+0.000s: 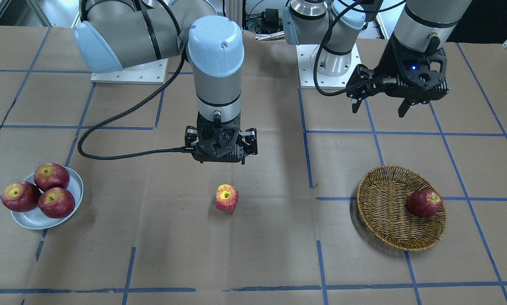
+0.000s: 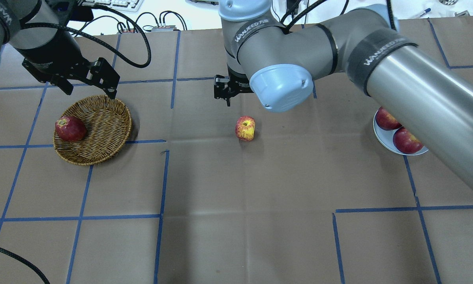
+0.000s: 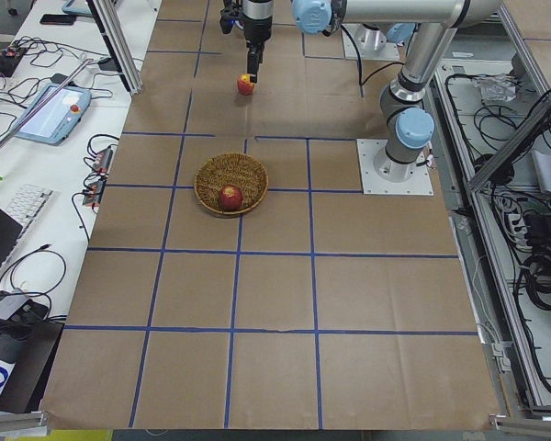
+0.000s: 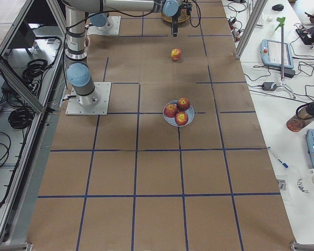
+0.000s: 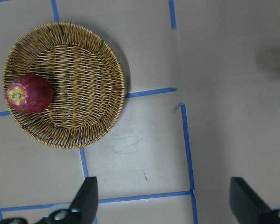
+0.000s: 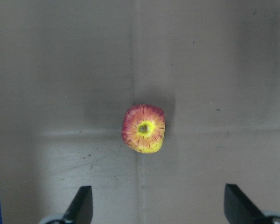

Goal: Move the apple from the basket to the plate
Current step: 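Reach the right gripper over the apple on the table and grasp it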

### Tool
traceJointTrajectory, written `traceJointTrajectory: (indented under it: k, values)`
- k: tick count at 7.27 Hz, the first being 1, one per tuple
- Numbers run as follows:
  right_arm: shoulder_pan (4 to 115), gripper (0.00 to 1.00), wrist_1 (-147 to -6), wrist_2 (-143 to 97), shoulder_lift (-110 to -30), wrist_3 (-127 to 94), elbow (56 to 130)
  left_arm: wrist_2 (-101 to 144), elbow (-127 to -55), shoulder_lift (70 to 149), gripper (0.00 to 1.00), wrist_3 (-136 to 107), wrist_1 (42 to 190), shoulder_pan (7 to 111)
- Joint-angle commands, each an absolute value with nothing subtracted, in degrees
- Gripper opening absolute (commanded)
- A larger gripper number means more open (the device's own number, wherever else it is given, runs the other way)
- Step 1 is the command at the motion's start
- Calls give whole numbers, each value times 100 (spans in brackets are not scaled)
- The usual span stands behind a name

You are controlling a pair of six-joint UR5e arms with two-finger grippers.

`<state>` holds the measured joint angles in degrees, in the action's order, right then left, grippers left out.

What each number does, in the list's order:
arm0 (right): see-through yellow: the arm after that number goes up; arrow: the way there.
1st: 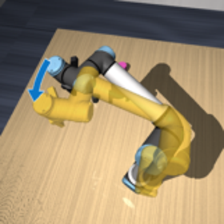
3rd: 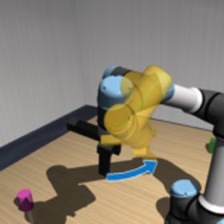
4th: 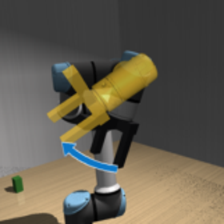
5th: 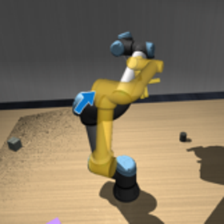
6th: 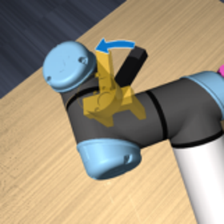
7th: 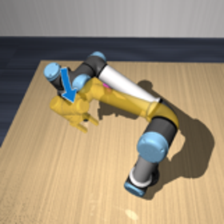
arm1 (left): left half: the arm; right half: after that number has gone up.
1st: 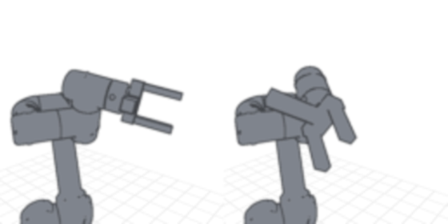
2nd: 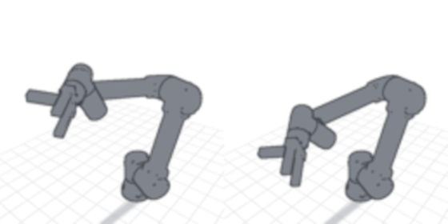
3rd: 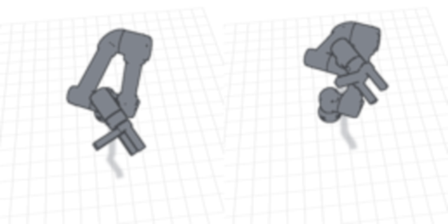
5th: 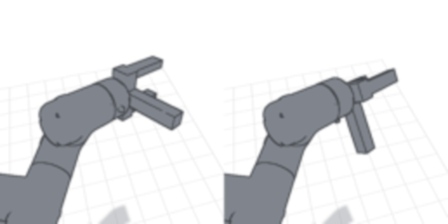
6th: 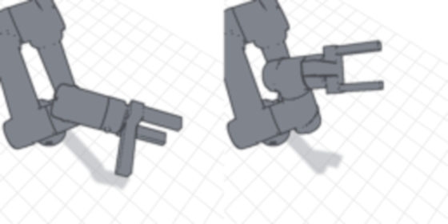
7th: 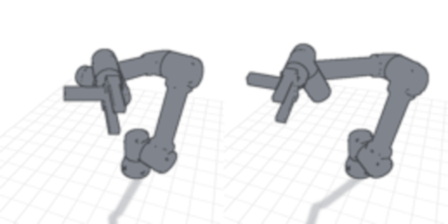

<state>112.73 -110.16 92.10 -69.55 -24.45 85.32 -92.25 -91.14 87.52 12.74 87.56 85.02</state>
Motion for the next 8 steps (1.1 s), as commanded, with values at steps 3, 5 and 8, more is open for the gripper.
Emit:
traceJointTrajectory:
  k: [3,5,8]
  values:
    - [11303,100,-11913,9342,-6233,-2426,8919,-9202,-9184,8474,99,1283,8754,8403]
    - [11303,100,-12540,9448,-6021,-2426,9227,-9176,-9193,8473,99,1283,8754,8332]
    - [11312,100,-12990,9448,-5687,-2452,9290,-9140,-9045,8429,99,1275,8736,8332]
